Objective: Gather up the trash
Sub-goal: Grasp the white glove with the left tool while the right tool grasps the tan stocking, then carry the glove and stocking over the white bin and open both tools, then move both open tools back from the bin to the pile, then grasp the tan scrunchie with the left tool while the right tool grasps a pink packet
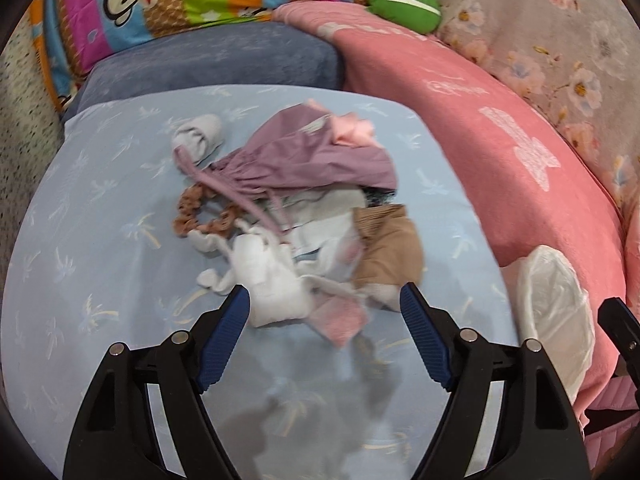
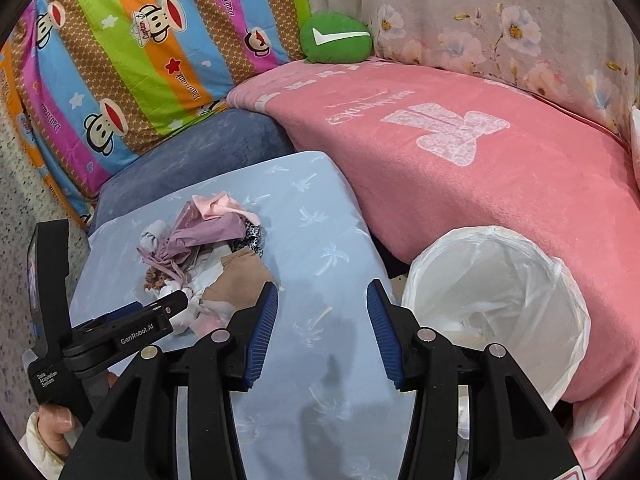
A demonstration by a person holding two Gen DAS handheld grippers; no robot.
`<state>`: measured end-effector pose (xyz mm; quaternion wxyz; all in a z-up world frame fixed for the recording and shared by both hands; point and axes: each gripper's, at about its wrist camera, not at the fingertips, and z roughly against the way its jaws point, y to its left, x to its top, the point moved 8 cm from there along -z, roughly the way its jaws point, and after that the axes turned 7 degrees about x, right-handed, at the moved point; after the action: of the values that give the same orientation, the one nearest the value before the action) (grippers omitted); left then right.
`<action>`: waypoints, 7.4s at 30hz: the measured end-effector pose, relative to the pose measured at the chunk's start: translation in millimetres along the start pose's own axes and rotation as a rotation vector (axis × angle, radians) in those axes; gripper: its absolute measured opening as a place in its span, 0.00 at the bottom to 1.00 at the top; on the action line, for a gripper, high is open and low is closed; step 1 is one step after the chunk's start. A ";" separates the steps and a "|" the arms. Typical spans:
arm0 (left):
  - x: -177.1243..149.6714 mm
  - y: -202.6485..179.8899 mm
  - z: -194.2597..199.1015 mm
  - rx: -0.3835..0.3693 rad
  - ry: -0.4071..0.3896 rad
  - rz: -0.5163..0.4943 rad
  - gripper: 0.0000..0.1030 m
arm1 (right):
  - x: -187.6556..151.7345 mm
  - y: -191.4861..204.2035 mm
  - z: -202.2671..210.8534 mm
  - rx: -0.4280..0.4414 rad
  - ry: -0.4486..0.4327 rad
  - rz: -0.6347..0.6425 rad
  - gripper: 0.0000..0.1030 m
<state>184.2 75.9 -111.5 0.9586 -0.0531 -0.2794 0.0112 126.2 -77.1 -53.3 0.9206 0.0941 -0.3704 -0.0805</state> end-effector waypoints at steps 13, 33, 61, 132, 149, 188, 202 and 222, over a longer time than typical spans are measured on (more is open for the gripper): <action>-13.4 48.4 -35.3 0.000 0.098 0.103 0.69 | -15.4 41.5 -50.5 0.036 0.086 0.043 0.45; -10.7 55.7 -29.1 -0.165 0.135 0.122 0.13 | -11.7 81.0 -126.6 0.078 0.176 0.047 0.45; 2.3 27.7 10.6 -0.087 0.037 0.012 0.13 | 16.3 73.1 -75.3 0.170 0.079 0.023 0.01; -23.9 -249.9 53.8 -0.246 -0.008 -0.428 0.45 | 17.1 -198.8 65.3 -0.074 -0.175 -0.325 0.17; -16.8 -209.8 48.9 -0.208 -0.017 -0.357 0.45 | 17.3 -163.3 51.2 -0.049 -0.138 -0.266 0.21; 0.0 -27.2 6.9 -0.039 0.041 -0.035 0.64 | -8.7 -17.0 -20.5 0.061 0.038 -0.050 0.45; 8.8 71.1 -24.8 0.079 0.069 0.077 0.71 | -32.1 51.1 -84.2 0.101 0.164 0.050 0.54; 37.0 125.1 -73.4 0.114 0.097 0.142 0.71 | -51.9 111.9 -172.4 0.100 0.294 0.107 0.66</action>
<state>255.8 195.2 -166.8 0.9693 -0.0185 -0.2270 0.0922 218.2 62.2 -183.9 0.9621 0.1307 -0.2395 0.0020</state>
